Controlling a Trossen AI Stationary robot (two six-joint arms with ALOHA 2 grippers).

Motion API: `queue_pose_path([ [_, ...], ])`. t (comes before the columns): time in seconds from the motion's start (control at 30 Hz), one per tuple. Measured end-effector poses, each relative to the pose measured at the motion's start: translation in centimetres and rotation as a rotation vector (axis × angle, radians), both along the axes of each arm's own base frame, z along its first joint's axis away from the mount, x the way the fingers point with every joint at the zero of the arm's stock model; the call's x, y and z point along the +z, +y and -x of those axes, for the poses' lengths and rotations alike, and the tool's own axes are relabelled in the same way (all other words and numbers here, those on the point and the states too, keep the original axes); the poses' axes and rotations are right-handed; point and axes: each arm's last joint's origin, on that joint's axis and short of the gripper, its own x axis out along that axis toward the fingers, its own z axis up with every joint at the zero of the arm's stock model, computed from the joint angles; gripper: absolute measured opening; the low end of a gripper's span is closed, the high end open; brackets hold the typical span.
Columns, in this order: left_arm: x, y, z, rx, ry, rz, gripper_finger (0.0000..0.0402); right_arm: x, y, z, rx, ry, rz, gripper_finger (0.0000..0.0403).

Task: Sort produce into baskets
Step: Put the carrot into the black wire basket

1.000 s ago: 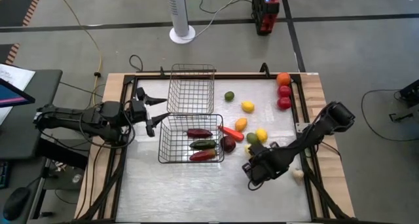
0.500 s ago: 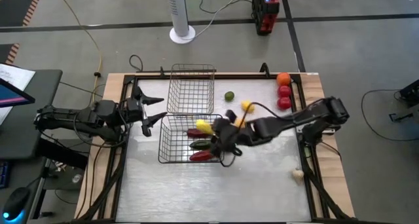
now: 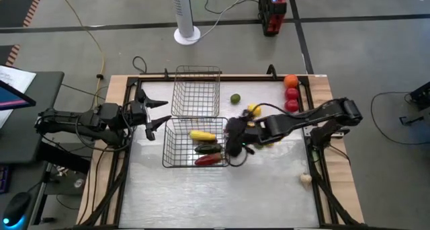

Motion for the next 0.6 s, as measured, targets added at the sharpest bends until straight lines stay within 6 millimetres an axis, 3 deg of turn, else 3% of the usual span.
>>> queue_pose_path([
  [0.1, 0.0, 0.0, 0.0, 0.0, 0.001, 0.0, 0.0249, -1.1, 0.2, 2.5, -0.057, 0.114, 0.016, 0.0282],
  [0.3, 0.0, 0.0, 0.0, 0.0, -0.003, 0.002, 0.0249, -5.7, 0.3, 5.9, -0.098, 0.209, -0.064, 0.0282],
  [0.43, 0.0, 0.0, 0.0, 0.0, -0.005, 0.009, 0.0249, -8.4, 0.2, 6.4, -0.063, 0.245, -0.084, 0.0282],
  [0.6, 0.1, 0.0, 0.0, 0.009, -0.008, 0.001, 0.0249, -10.1, 0.1, 6.5, 0.022, 0.234, -0.066, 0.0281],
])
